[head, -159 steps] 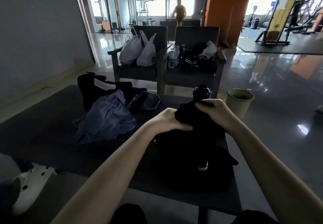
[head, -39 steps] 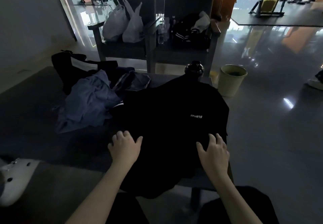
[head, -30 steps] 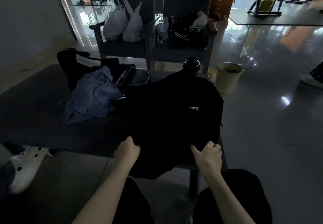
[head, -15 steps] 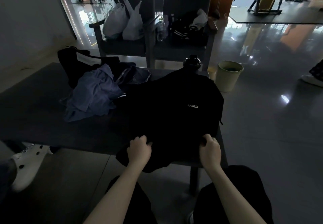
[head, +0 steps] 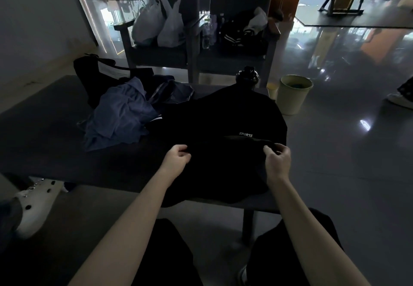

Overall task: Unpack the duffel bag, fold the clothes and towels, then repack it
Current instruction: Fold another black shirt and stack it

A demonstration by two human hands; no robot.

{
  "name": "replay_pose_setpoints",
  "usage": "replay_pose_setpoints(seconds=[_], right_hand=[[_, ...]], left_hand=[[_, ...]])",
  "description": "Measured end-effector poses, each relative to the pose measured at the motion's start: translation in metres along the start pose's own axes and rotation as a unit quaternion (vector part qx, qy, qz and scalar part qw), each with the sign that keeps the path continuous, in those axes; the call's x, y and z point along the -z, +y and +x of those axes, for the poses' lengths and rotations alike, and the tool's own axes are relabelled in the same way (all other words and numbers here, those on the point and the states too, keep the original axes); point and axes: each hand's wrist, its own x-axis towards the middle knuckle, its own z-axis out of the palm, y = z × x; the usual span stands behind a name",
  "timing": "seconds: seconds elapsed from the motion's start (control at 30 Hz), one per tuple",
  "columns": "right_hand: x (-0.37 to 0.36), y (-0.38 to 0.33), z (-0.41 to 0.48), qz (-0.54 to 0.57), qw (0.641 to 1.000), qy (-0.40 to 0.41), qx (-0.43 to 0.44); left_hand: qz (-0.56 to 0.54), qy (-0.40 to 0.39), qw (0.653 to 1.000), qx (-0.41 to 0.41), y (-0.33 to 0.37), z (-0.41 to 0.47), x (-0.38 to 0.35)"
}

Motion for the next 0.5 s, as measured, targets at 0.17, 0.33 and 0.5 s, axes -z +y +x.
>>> replay_pose_setpoints(seconds=[0.17,0.33,0.5], right_hand=[[-0.002,0.029,-0.009,-0.145,0.976,-0.152,-0.052],[-0.003,0.05,-0.022,-0.53,0.831,-0.148,0.084],[0.005,0.049,-0.034,-0.588,0.796,-0.096,0.109]], left_hand=[[0.304,-0.131,0.943,-0.018,-0.026,-0.014,-0.01],[0.478,-0.063,0.875,-0.054,-0.053,-0.021,-0.009],[0.501,0.041,0.859,-0.096,-0.067,-0.033,-0.004]])
